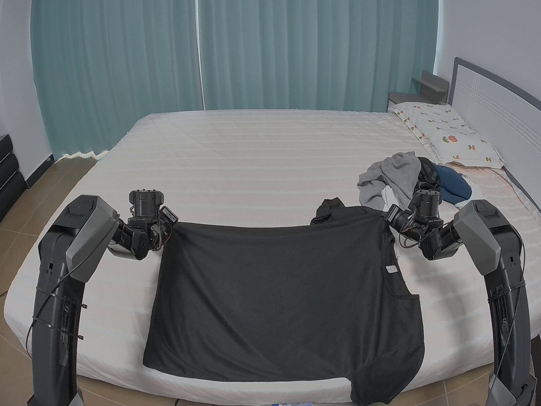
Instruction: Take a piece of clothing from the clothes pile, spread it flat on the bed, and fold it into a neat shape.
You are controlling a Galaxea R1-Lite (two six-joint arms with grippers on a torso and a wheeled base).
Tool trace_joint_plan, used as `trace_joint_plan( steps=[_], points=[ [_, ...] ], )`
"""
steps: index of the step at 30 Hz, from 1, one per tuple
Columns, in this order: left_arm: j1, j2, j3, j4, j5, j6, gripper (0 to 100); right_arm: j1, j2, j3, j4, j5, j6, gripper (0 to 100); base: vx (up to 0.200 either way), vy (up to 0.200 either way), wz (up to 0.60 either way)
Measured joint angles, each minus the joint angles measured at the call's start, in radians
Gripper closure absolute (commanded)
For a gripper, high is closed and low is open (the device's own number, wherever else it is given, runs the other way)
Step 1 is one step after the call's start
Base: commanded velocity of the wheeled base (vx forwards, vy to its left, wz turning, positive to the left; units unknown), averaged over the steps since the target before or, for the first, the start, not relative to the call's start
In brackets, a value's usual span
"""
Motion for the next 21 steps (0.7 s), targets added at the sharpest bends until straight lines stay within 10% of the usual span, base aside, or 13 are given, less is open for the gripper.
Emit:
trace_joint_plan(
  steps=[21],
  points=[
    [0.013, -0.119, 0.166, -0.005, -0.041, -0.002, 100, -0.036, -0.208, 0.421, -0.153, 0.084, 0.006, 0, -0.029, 0.0, 0.0]
  ],
)
